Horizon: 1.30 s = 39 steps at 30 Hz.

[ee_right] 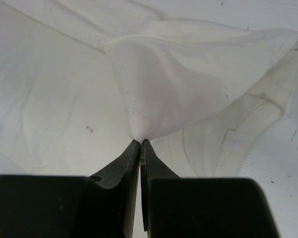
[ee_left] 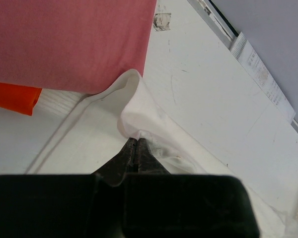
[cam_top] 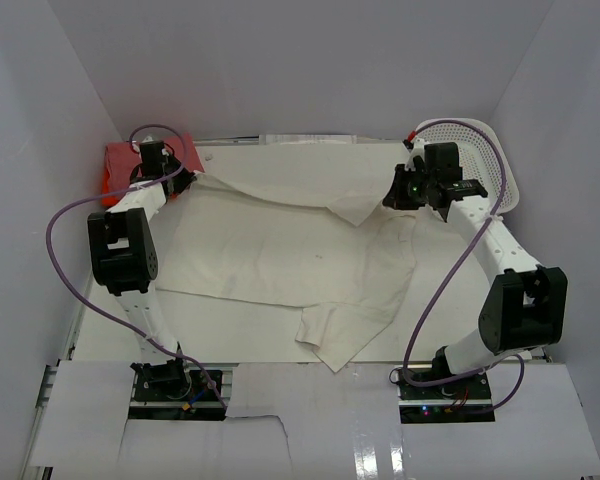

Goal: Fold and stack the t-shirts
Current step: Fold the flattened tshirt in 1/3 of the way

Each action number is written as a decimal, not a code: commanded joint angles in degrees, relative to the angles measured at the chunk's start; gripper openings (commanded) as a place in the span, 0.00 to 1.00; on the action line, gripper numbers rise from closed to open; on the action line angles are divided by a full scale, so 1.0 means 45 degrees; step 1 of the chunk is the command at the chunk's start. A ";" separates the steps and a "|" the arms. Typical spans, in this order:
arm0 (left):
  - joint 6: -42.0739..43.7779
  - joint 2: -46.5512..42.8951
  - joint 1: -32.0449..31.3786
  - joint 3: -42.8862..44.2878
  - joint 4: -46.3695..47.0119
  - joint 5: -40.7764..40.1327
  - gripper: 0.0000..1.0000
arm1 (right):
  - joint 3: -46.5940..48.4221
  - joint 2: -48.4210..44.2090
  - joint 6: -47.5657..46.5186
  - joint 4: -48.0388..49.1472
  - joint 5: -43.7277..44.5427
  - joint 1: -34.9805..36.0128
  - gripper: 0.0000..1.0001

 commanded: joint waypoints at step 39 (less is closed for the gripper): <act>0.0460 -0.1674 0.0113 -0.1277 -0.0497 -0.0293 0.00 | -0.2460 -0.1677 -0.0095 0.0550 0.0800 0.0830 0.08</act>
